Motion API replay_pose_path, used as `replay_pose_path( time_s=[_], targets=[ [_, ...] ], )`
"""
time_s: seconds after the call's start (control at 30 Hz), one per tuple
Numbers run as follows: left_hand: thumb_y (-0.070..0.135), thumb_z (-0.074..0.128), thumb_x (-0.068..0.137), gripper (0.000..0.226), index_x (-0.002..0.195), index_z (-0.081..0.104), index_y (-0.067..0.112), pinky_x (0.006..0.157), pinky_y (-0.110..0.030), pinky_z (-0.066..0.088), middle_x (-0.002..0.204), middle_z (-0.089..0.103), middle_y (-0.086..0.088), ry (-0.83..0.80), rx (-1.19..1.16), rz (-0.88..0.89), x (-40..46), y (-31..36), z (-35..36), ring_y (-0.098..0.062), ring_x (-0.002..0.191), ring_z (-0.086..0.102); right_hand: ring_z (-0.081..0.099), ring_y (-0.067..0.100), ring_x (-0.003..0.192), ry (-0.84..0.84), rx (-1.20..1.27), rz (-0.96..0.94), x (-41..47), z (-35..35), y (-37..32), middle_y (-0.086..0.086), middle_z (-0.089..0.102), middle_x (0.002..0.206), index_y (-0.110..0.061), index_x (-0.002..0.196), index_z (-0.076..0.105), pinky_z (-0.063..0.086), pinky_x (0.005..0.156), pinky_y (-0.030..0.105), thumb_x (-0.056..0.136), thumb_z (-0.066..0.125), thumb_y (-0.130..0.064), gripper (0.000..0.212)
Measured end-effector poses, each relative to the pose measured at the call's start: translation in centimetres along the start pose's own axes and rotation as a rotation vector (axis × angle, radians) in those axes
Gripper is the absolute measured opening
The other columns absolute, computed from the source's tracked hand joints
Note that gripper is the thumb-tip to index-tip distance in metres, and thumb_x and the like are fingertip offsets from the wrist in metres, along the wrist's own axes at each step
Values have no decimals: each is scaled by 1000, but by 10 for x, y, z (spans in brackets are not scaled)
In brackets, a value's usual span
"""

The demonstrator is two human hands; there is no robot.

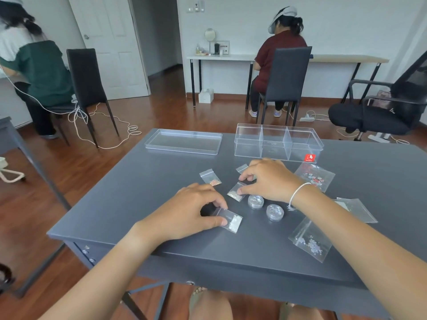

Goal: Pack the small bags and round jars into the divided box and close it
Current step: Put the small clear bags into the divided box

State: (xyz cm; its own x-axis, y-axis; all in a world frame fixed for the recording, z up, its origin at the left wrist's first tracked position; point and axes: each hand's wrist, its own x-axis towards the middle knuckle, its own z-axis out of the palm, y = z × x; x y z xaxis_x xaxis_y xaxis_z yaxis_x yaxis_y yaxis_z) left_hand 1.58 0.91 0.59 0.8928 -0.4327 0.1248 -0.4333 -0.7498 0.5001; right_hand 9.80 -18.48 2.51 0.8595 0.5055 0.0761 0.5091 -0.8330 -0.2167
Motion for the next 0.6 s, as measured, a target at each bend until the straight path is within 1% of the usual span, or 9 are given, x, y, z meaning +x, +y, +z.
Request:
replay_pose_path(
  time_s=[0.13,0.27,0.37,0.43,0.53,0.6],
  targets=[
    [41,68,74,16,86,58,41,86,-19,37,89,56,21,2,-53,-6,-1,-3,-2,0,92,46,45,21,104,-15,17,6,2,2,0,-8,49,90,-25,103,64,27,84,34,75,63,-47,36],
    [36,69,74,17,82,57,44,78,-10,36,87,56,23,17,-86,-15,0,-4,-4,2,90,47,45,22,106,-15,53,11,3,3,0,-4,57,98,-24,99,65,29,87,36,75,65,-41,29],
    [27,70,75,19,80,59,41,70,-4,33,81,57,21,49,-129,-7,1,-4,-7,2,83,48,45,21,103,-10,88,0,2,4,1,-5,55,94,-24,94,64,27,81,32,76,65,-37,23],
    [21,69,76,16,80,62,35,66,-4,34,75,59,15,58,-176,-8,2,-3,-8,0,75,50,44,20,100,-4,105,-15,2,5,0,-6,56,93,-24,90,63,26,80,31,77,64,-33,16],
    [13,66,78,16,80,65,29,62,-9,39,72,61,8,57,-253,-12,6,-3,-13,-2,65,52,47,18,98,19,108,-49,1,4,1,-4,61,95,-25,83,61,29,83,33,79,61,-24,4],
    [10,64,79,19,79,66,28,61,-10,41,70,61,8,73,-278,-21,9,-4,-17,-1,64,52,50,15,91,21,135,-56,1,2,2,-5,65,92,-26,79,60,33,85,35,80,58,-21,5]
  ],
)
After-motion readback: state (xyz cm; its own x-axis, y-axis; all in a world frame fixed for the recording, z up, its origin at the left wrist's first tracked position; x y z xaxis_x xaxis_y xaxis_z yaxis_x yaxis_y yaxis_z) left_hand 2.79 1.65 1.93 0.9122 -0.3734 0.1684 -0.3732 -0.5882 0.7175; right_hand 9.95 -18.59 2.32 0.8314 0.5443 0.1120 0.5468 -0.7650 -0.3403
